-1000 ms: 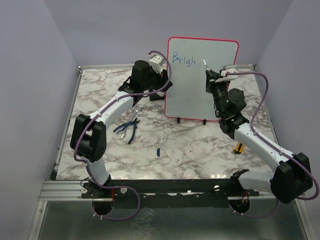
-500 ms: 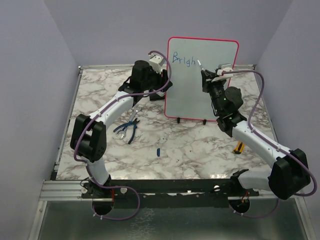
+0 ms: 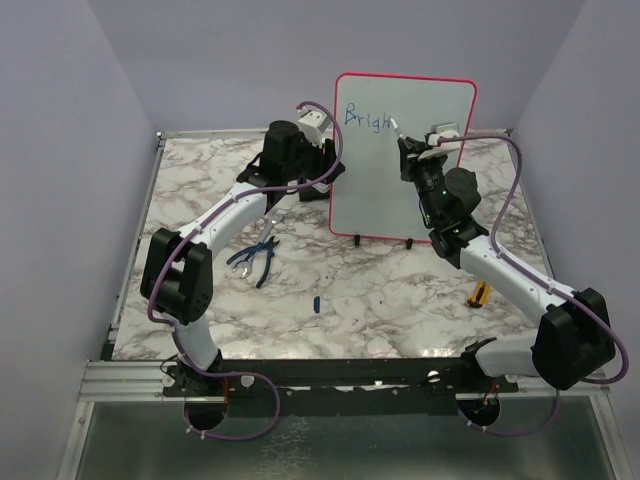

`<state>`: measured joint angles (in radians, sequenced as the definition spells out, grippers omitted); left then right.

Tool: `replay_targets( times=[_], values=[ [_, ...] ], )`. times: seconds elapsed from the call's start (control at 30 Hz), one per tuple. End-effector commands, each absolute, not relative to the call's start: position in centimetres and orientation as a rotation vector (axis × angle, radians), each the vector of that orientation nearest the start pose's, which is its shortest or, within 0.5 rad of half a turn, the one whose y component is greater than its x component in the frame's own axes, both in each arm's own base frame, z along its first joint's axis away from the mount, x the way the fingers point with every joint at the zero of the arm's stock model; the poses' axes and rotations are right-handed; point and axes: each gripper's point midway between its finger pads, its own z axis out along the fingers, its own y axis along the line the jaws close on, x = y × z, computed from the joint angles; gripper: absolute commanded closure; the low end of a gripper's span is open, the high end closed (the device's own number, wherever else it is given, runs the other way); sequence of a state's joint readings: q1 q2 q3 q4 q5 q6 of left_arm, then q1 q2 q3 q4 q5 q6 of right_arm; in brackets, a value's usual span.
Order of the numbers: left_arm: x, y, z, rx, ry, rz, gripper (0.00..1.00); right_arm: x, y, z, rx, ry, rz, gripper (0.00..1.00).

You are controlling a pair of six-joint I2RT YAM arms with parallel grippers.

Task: Write a sentence on the whiteboard
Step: Pick up the sentence from the whiteboard.

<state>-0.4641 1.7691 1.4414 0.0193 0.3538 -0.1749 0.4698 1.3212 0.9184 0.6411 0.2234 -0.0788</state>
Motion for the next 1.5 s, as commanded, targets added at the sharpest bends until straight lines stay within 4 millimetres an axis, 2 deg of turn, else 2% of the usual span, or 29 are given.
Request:
replay_targets(
  times=[0.0,0.43,0.6,0.8,0.97,1.47],
  values=[
    [44.3,-29.9,26.3,0.532,1.809,-0.77,0.51,42.6,16.0,35.4,-0.135,1.323,0.163,0.99],
    [44.3,-29.9,26.5,0.533,1.805,-0.772,0.51,41.7,14.2,35.2,-0.083,1.322,0.108,0.99],
    [44.3,-29.9,26.4,0.532,1.807,-0.774,0.51,41.5,14.5,35.4,-0.107,1.315,0.125,0.99],
    [44.3,-29.9,26.4,0.531,1.808,-0.775,0.51,40.3,15.5,36.9,-0.172,1.258,0.181,0.99],
    [44.3,-30.0,26.4,0.532,1.808,-0.778,0.51,40.7,15.8,37.4,-0.181,1.253,0.178,0.99],
    [44.3,-30.0,26.2,0.534,1.811,-0.773,0.51,42.2,15.9,37.2,-0.169,1.262,0.142,0.99]
  ],
)
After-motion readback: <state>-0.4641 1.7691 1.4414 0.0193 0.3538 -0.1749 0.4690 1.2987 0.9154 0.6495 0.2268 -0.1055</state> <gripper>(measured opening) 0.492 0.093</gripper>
